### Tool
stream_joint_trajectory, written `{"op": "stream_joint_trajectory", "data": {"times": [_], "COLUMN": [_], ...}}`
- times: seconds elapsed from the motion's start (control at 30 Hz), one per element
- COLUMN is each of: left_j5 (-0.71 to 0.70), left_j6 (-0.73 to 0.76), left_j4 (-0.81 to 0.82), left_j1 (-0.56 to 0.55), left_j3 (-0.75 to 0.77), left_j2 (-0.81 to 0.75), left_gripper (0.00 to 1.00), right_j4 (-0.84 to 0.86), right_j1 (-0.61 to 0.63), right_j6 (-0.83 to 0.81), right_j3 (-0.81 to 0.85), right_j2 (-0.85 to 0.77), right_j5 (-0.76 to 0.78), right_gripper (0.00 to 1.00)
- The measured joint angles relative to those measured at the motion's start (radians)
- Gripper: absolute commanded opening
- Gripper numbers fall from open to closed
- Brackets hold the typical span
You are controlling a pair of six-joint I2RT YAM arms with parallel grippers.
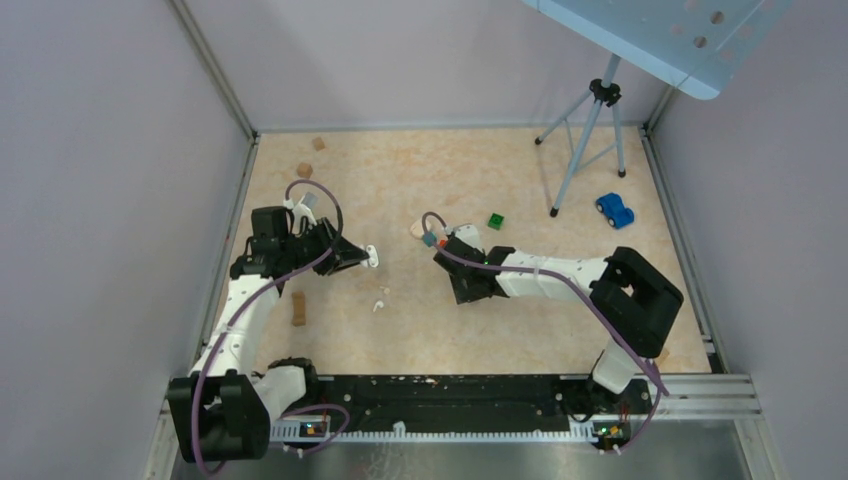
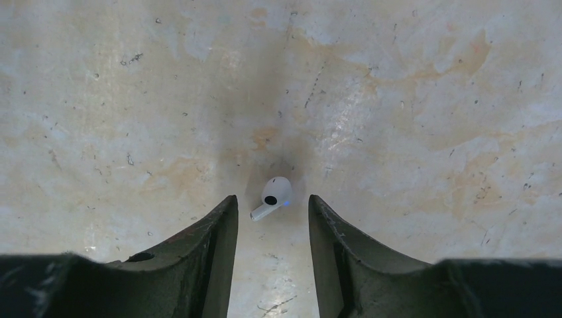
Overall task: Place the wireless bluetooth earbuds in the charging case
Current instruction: Pick up the left earbud from the center of the board.
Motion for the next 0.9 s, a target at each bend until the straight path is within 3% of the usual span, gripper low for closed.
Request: {"op": "stream_joint_trajectory", "data": {"times": [0.17,0.43,0.63,0.9], "left_j5": [0.000,0.000,0.000,0.005], "left_j6": [0.000,0.000,0.000,-0.002], "left_j4": [-0.002,-0.008,-0.009,-0.009], "left_j1": [0.000,0.000,0.000,0.000], "left_j3": [0.001,0.001,0.001,0.001], "left_j2": [0.000,0.000,-0.005,-0.023], "left_gripper": [0.14,0.14,0.14,0.14], "right_j4": [0.032,0.113,0.102,0.096], "right_j1": [0.000,0.000,0.000,0.000], "right_j6": [0.037,0.177,0.358,0.532], "right_j3": [-0.019,-0.154,-0.162,-0.178], "right_j2": [-0.027,-0.223,-0.194,-0.126], "right_j5": [-0.007,-0.006,0.043,0.083], "right_gripper": [0.43,0.40,0.44,0.38]}}
